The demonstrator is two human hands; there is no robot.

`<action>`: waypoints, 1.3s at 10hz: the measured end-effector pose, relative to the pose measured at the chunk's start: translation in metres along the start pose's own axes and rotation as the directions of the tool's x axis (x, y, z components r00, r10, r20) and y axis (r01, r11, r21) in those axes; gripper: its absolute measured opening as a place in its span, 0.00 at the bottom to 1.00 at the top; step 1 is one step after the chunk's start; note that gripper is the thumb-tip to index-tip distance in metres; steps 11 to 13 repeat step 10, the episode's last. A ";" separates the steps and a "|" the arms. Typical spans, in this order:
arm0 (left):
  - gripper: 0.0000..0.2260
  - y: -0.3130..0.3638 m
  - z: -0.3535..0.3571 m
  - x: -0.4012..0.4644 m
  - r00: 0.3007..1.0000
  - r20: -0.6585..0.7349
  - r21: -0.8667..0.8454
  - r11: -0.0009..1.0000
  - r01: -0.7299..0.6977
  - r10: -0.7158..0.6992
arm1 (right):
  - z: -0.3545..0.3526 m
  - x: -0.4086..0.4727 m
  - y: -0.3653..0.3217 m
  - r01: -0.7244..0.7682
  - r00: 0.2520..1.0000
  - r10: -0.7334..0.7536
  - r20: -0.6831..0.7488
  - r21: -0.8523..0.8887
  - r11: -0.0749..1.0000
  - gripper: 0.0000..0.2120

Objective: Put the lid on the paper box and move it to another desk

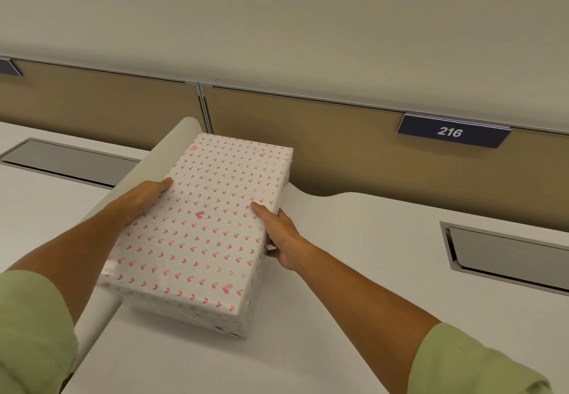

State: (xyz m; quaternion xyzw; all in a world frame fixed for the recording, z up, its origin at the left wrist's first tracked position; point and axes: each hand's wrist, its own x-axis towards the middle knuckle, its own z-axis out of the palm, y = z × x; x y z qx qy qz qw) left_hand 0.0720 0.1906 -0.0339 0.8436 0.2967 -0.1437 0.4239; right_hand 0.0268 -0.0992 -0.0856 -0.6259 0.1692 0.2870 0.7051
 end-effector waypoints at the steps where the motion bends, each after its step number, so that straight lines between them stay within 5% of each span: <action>1: 0.30 0.003 0.001 0.001 0.998 -0.060 0.106 0.994 0.006 0.000 | 0.002 -0.001 -0.001 0.004 1.000 -0.004 0.001 -0.011 1.000 0.34; 3: 0.32 0.009 0.001 -0.001 0.989 -0.116 0.366 0.930 -0.041 0.089 | 0.005 -0.006 -0.005 -0.016 1.000 0.016 -0.008 -0.009 1.000 0.34; 5: 0.18 0.027 0.004 -0.017 0.905 -0.210 0.618 0.767 -0.171 0.370 | 0.013 -0.021 -0.015 -0.031 0.998 0.029 -0.054 -0.032 0.999 0.30; 13: 0.21 0.022 0.048 -0.115 0.866 -0.148 0.602 0.738 -0.304 0.477 | -0.007 -0.119 -0.031 0.138 0.978 -0.166 -0.129 -0.202 0.970 0.34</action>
